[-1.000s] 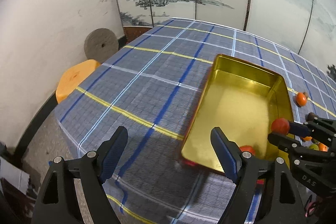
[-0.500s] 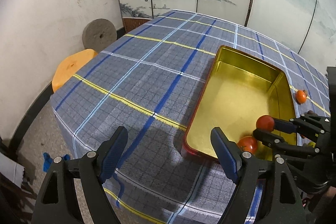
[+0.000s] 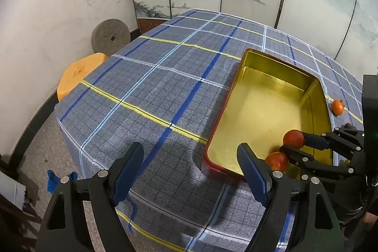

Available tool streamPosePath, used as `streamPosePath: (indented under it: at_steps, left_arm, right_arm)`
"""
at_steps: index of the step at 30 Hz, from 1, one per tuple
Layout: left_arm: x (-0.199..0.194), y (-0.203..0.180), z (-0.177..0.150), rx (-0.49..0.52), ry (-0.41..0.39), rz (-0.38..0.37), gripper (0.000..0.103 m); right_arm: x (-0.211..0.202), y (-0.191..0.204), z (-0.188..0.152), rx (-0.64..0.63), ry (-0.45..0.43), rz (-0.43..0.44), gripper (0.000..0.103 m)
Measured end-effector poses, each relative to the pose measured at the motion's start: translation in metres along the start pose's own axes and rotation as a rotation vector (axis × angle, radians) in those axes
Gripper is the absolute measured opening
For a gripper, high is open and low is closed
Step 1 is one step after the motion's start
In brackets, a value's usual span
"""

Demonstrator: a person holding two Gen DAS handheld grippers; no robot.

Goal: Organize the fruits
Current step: 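Carry a red tomato into the tin with the right gripper and release, then lower the right gripper onto the large tangerine and close it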

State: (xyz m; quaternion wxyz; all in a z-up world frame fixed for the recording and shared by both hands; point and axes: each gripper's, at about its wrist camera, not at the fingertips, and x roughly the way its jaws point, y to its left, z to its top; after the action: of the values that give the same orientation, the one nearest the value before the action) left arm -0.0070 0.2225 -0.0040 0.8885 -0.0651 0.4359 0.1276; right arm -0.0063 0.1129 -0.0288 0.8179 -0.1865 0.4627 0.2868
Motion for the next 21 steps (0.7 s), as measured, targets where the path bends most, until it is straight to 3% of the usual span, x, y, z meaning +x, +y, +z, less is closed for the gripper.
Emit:
streamPosePath:
  at_steps: [11, 17, 21]
  left_arm:
    - [-0.005, -0.01, 0.001, 0.013, -0.009, -0.022, 0.081]
    - [-0.014, -0.033, 0.003, 0.055, -0.027, -0.075, 0.081]
    - [-0.023, -0.059, 0.0, 0.108, -0.035, -0.126, 0.081]
  right_arm:
    - [-0.009, -0.001, 0.0, 0.014, -0.021, 0.016, 0.035]
    - [-0.045, -0.016, -0.012, 0.069, -0.087, 0.033, 0.035]
    - [-0.072, -0.04, -0.035, 0.13, -0.12, -0.006, 0.035]
